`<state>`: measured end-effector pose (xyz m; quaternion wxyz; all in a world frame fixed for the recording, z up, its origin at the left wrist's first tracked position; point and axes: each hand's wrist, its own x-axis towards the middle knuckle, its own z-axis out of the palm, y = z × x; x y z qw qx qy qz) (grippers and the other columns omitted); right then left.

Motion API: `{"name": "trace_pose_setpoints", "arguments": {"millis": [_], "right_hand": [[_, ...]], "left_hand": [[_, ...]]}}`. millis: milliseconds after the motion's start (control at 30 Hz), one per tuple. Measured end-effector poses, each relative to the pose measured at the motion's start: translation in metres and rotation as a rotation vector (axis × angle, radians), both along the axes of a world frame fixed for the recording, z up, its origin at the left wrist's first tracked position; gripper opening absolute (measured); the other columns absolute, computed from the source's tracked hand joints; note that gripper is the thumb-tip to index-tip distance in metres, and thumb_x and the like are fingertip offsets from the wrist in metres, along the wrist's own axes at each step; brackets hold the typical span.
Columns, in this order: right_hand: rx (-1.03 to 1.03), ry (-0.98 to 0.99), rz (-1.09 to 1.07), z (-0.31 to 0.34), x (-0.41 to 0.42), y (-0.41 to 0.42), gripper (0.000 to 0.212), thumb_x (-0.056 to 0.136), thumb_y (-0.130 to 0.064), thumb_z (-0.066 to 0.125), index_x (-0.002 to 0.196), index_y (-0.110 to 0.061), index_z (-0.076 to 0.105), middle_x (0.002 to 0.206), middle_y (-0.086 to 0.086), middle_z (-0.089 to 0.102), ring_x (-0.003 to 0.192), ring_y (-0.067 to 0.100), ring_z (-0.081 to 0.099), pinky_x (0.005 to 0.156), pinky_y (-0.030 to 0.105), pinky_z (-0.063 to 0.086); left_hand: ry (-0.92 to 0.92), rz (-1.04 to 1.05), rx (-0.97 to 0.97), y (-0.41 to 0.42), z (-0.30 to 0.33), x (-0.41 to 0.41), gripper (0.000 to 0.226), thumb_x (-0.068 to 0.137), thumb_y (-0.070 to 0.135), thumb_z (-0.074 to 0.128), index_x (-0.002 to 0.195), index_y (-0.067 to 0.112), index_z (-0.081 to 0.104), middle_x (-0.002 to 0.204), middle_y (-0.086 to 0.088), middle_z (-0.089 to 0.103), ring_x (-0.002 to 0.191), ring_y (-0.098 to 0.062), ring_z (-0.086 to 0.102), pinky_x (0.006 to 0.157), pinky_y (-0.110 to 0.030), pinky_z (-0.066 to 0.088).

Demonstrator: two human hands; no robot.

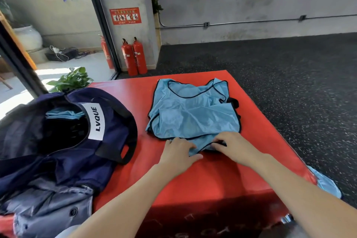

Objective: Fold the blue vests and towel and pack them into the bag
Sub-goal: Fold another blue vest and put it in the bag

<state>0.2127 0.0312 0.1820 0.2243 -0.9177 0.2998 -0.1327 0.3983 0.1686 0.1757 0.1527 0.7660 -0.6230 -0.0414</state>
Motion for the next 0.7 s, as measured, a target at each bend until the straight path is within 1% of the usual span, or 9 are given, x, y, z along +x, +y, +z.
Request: {"name": "trace_pose_setpoints", "arguments": {"millis": [67, 100, 167, 233, 333, 400, 467, 600, 700], "right_hand": [[0.02, -0.044, -0.029, 0.002, -0.001, -0.001, 0.011, 0.094, -0.037, 0.067, 0.095, -0.028, 0.074, 0.091, -0.014, 0.068, 0.086, 0.004, 0.061, 0.079, 0.028, 0.05], [0.026, -0.062, -0.043, 0.004, -0.002, -0.003, 0.011, 0.094, -0.036, 0.068, 0.095, -0.028, 0.074, 0.091, -0.013, 0.068, 0.086, 0.004, 0.061, 0.078, 0.028, 0.05], [0.01, -0.093, -0.087, 0.004, -0.005, -0.008, 0.006, 0.092, -0.03, 0.07, 0.097, -0.029, 0.075, 0.092, -0.014, 0.068, 0.087, 0.005, 0.062, 0.079, 0.028, 0.05], [-0.023, -0.125, -0.144, 0.004, -0.009, -0.015, 0.012, 0.089, -0.022, 0.071, 0.095, -0.032, 0.074, 0.091, -0.015, 0.068, 0.086, 0.004, 0.061, 0.08, 0.027, 0.049], [-0.038, -0.191, -0.263, 0.005, -0.015, -0.024, 0.02, 0.084, -0.016, 0.071, 0.094, -0.034, 0.073, 0.086, -0.018, 0.064, 0.079, 0.001, 0.059, 0.076, 0.028, 0.05], [-0.056, -0.246, -0.33, 0.009, -0.018, -0.028, 0.021, 0.082, -0.013, 0.072, 0.094, -0.03, 0.074, 0.083, -0.015, 0.061, 0.076, 0.002, 0.058, 0.073, 0.029, 0.049], [-0.102, -0.298, -0.379, 0.013, -0.02, -0.031, 0.022, 0.08, -0.009, 0.072, 0.092, -0.027, 0.074, 0.082, -0.011, 0.06, 0.074, 0.006, 0.057, 0.074, 0.03, 0.047], [-0.105, -0.397, -0.444, 0.016, -0.029, -0.038, 0.027, 0.077, -0.002, 0.072, 0.093, -0.023, 0.076, 0.087, -0.008, 0.065, 0.076, 0.003, 0.058, 0.08, 0.022, 0.045], [-0.143, -0.462, -0.473, 0.022, -0.04, -0.041, 0.024, 0.079, -0.001, 0.072, 0.093, -0.02, 0.077, 0.087, -0.005, 0.067, 0.075, 0.005, 0.059, 0.077, 0.018, 0.041]], "left_hand": [[-0.022, 0.007, -0.046, -0.004, -0.001, 0.0, 0.031, 0.092, 0.056, 0.055, 0.092, 0.028, 0.069, 0.089, 0.009, 0.067, 0.098, -0.018, 0.06, 0.089, -0.035, 0.039], [-0.028, 0.006, -0.074, -0.005, -0.001, 0.001, 0.026, 0.094, 0.048, 0.055, 0.088, 0.027, 0.068, 0.086, 0.008, 0.068, 0.095, -0.02, 0.062, 0.086, -0.035, 0.039], [-0.001, 0.017, -0.138, -0.007, 0.001, 0.006, 0.019, 0.096, 0.035, 0.055, 0.099, 0.026, 0.071, 0.094, 0.004, 0.073, 0.096, -0.023, 0.065, 0.085, -0.036, 0.043], [0.051, 0.066, -0.181, -0.008, 0.006, 0.014, 0.02, 0.097, 0.029, 0.055, 0.108, 0.027, 0.071, 0.102, 0.005, 0.074, 0.098, -0.023, 0.065, 0.083, -0.036, 0.048], [0.123, 0.148, -0.258, -0.005, 0.015, 0.03, 0.02, 0.097, 0.025, 0.056, 0.11, 0.029, 0.072, 0.103, 0.009, 0.073, 0.099, -0.018, 0.066, 0.083, -0.035, 0.05], [0.153, 0.182, -0.348, -0.003, 0.022, 0.042, 0.021, 0.098, 0.021, 0.056, 0.11, 0.027, 0.072, 0.106, 0.01, 0.073, 0.099, -0.015, 0.066, 0.086, -0.034, 0.051], [0.168, 0.217, -0.432, 0.0, 0.028, 0.054, 0.021, 0.097, 0.017, 0.057, 0.108, 0.026, 0.073, 0.104, 0.012, 0.073, 0.097, -0.012, 0.066, 0.085, -0.029, 0.049], [0.206, 0.237, -0.588, 0.009, 0.041, 0.072, 0.016, 0.094, 0.012, 0.063, 0.1, 0.021, 0.074, 0.096, 0.012, 0.072, 0.089, -0.009, 0.065, 0.082, -0.02, 0.046], [0.2, 0.244, -0.677, 0.017, 0.049, 0.085, 0.018, 0.092, 0.003, 0.062, 0.098, 0.015, 0.074, 0.093, 0.006, 0.071, 0.087, -0.007, 0.061, 0.081, -0.005, 0.037]]}}
